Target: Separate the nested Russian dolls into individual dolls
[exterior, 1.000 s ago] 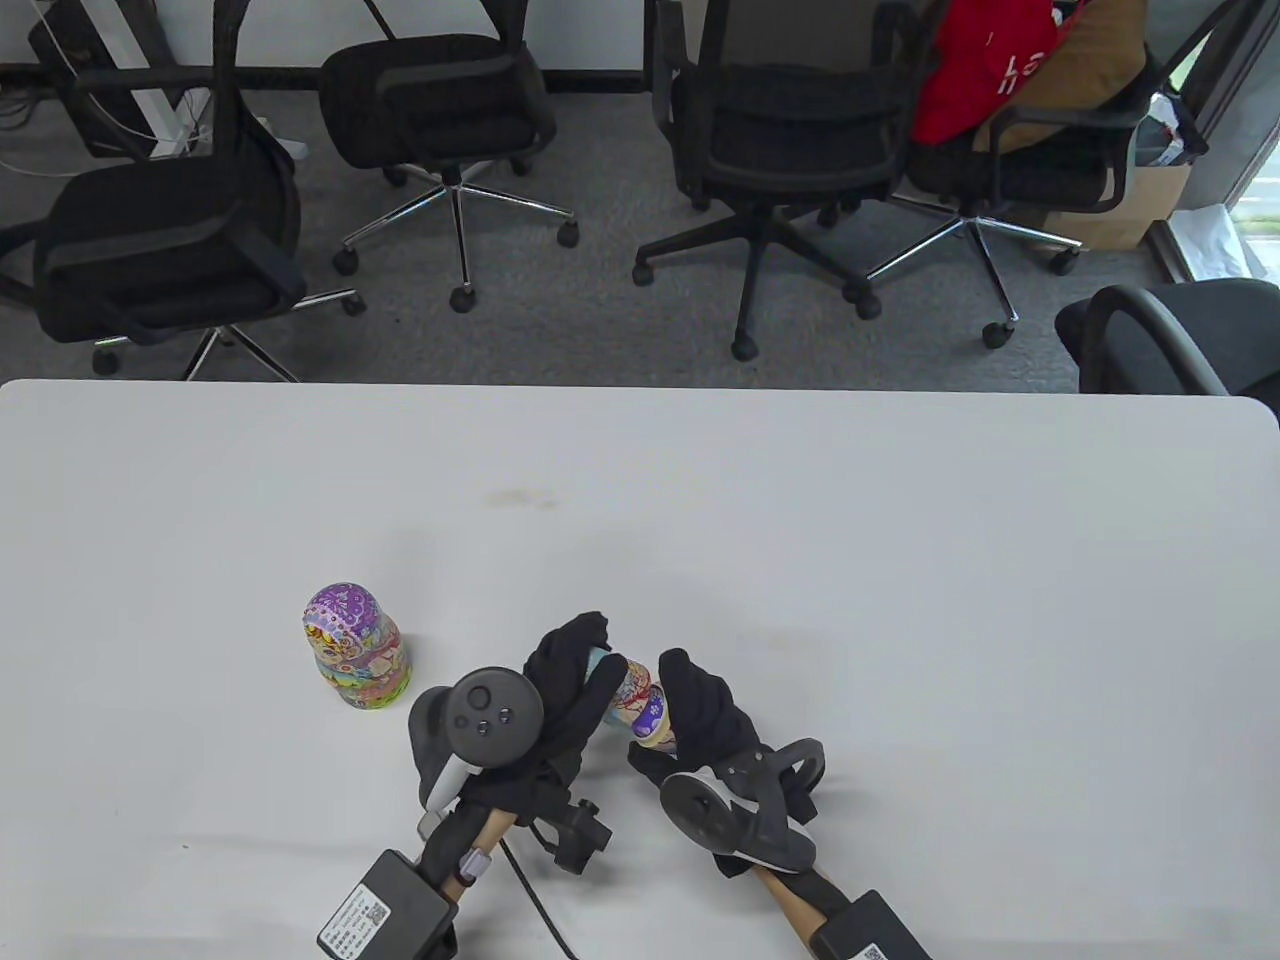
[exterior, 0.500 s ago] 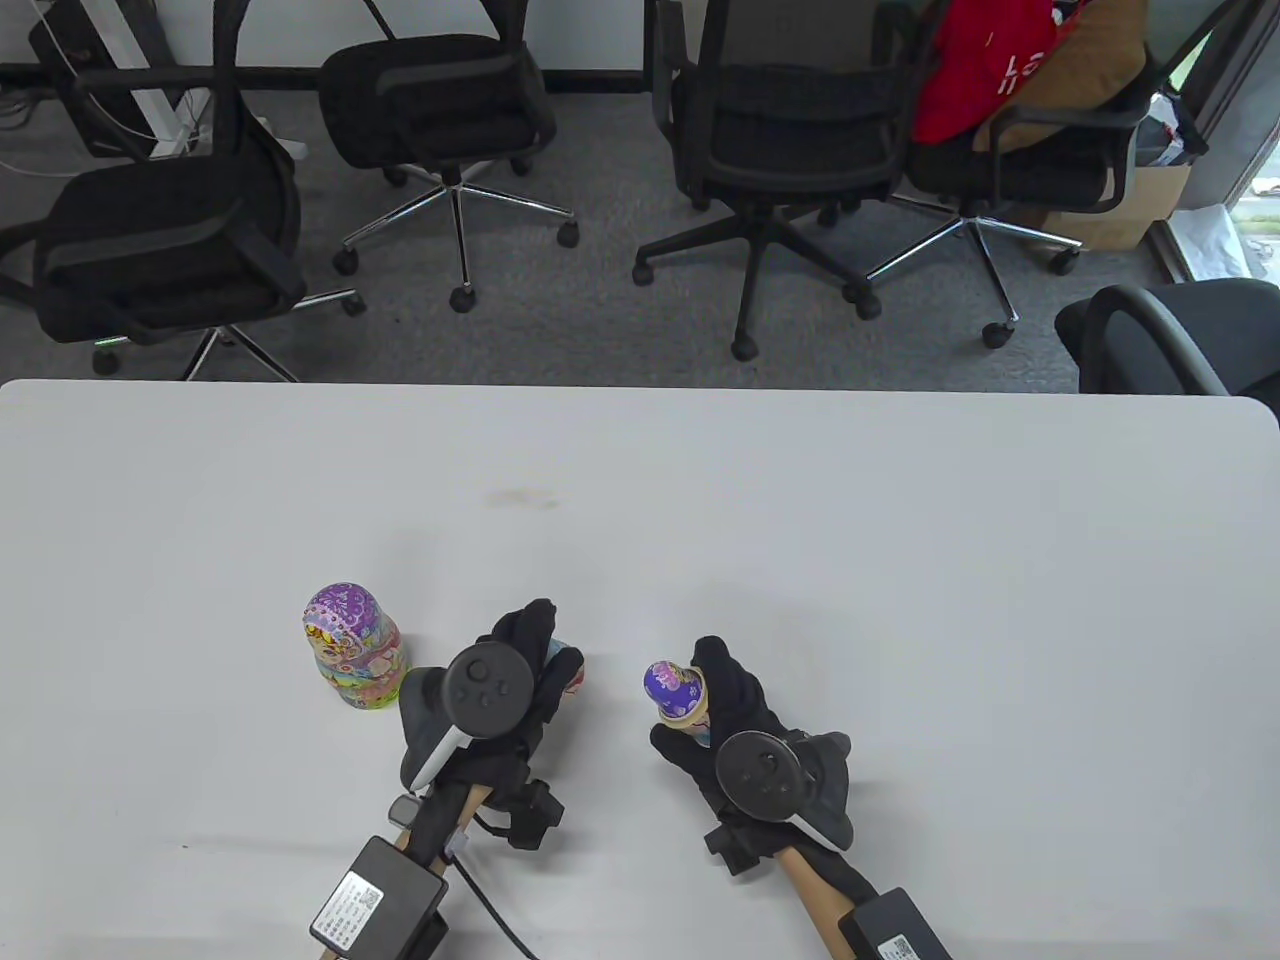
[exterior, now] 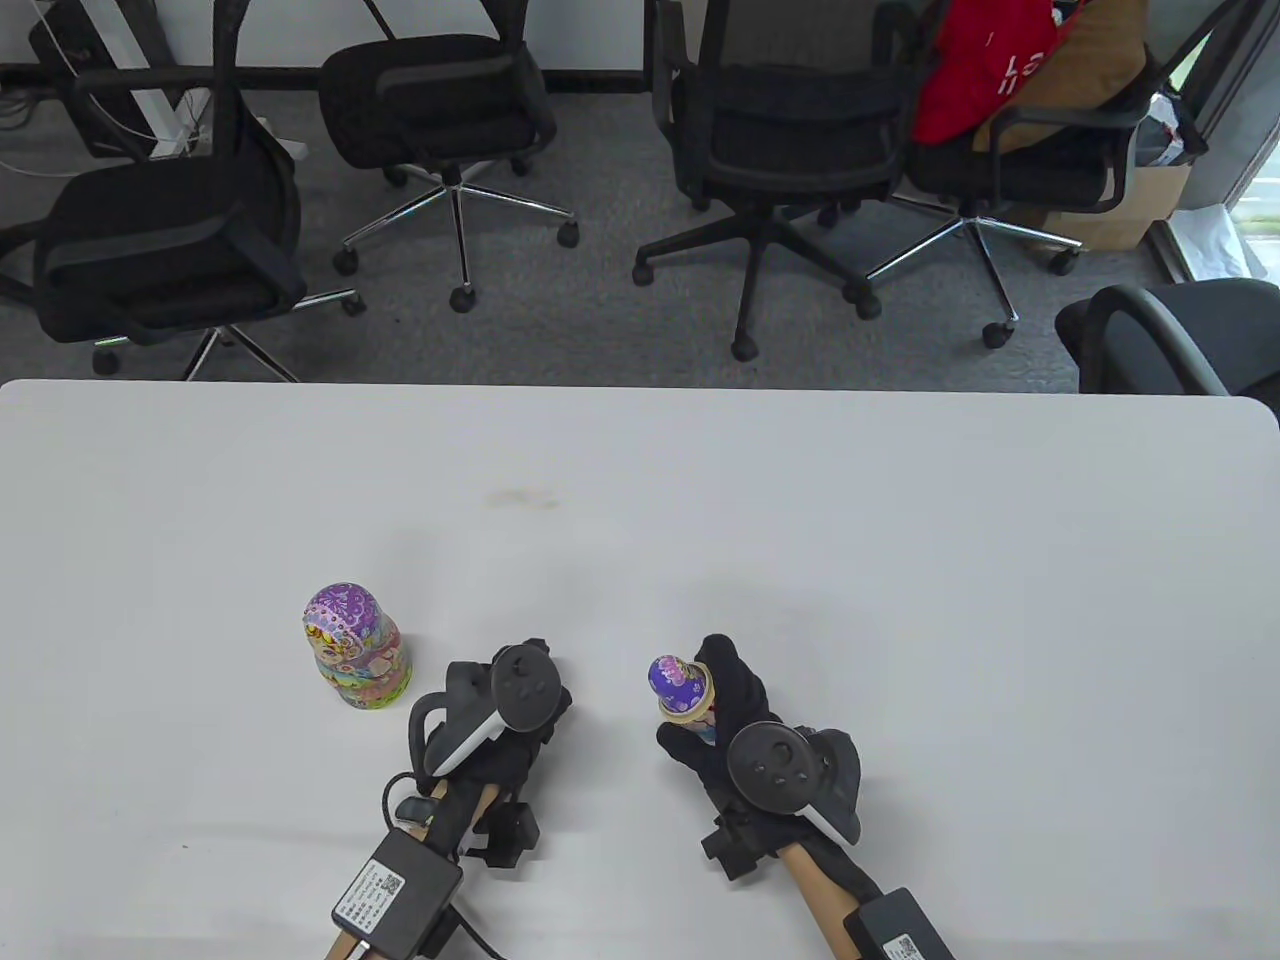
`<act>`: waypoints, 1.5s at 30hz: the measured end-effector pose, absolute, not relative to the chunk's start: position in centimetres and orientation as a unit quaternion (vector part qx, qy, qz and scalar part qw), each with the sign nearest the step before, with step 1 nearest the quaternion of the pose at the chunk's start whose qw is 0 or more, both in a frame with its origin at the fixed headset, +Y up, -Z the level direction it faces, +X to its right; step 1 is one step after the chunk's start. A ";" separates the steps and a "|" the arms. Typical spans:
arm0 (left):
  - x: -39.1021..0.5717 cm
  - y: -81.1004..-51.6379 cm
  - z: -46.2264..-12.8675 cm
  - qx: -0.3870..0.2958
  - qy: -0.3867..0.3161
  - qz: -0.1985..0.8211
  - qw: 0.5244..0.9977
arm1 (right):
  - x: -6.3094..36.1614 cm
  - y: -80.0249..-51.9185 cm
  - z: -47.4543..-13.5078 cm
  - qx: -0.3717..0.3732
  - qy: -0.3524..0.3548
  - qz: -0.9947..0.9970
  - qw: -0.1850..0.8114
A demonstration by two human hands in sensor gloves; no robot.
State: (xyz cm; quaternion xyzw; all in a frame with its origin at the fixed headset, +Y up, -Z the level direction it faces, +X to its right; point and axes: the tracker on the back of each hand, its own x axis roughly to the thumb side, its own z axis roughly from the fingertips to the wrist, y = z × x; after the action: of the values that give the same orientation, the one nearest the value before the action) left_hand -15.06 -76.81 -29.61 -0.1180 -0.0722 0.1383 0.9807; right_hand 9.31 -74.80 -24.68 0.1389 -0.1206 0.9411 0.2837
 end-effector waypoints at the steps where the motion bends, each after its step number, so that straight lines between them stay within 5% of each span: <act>1: -15.0 -76.8 -29.6 -0.120 -0.073 0.138 0.981 | 9.3 -74.8 -24.7 0.139 -0.121 0.941 0.283; 9: -15.2 -76.3 -29.6 -0.121 -0.073 0.145 0.979 | 9.2 -74.8 -24.7 0.142 -0.118 0.942 0.281; 23: -15.4 -69.7 -27.7 -0.024 -0.146 0.307 0.940 | 8.2 -75.4 -24.6 0.158 -0.081 0.943 0.280; 36: -11.4 -71.2 -26.6 -0.124 -0.223 0.339 0.906 | 7.6 -75.6 -24.4 0.173 -0.073 0.940 0.285; 45: -10.7 -71.3 -26.1 -0.060 -0.236 0.337 0.909 | 7.0 -75.5 -24.0 0.193 -0.076 0.939 0.275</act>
State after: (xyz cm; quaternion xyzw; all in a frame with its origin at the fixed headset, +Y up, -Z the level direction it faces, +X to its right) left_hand -10.70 -71.32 -26.10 -0.0598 -0.2363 0.3374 0.9092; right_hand 7.04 -75.49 -23.98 0.1928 -0.0759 0.9388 0.2752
